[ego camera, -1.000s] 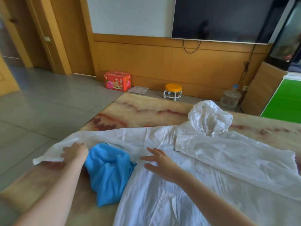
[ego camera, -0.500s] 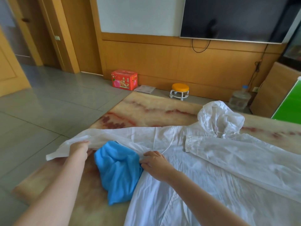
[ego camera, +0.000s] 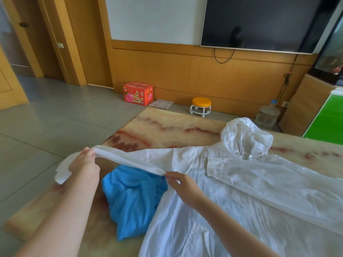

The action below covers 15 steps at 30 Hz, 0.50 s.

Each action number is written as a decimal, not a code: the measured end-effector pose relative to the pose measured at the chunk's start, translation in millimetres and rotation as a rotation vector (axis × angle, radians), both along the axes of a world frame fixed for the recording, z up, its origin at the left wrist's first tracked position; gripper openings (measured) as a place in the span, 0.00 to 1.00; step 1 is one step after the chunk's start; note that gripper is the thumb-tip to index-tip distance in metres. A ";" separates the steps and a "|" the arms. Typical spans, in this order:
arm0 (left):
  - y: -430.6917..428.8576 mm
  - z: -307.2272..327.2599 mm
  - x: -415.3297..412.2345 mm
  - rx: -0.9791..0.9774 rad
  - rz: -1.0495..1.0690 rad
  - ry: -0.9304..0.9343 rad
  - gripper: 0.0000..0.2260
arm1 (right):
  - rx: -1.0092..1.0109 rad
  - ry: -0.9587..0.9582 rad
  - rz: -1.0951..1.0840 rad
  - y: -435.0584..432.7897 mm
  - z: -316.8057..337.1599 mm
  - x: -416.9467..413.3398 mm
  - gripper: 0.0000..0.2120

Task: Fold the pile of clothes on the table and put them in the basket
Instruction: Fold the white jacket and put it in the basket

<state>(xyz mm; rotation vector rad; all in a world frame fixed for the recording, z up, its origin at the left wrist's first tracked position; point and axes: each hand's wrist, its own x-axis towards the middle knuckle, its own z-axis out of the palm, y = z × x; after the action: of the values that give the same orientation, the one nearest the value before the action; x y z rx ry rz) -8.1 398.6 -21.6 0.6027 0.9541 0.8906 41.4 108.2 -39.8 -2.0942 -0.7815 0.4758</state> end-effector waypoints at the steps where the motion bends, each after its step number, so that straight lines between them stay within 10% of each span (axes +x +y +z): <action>1: -3.3 2.8 4.0 0.021 0.024 -0.052 0.15 | 0.005 0.012 -0.003 -3.1 0.1 -0.2 0.15; 8: -62.9 51.2 45.2 0.407 -0.162 -0.015 0.16 | 0.122 0.023 -0.103 -42.6 9.6 4.0 0.14; 15: -209.8 40.1 75.2 0.985 -0.808 0.043 0.11 | 0.450 0.182 -0.494 -114.3 27.9 33.2 0.10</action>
<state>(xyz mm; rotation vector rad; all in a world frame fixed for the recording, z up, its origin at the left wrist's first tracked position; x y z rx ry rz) 67.1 188.8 18.5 1.7019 0.1713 0.5503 74.6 -6.1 -11.9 -1.7073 -0.2177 0.1898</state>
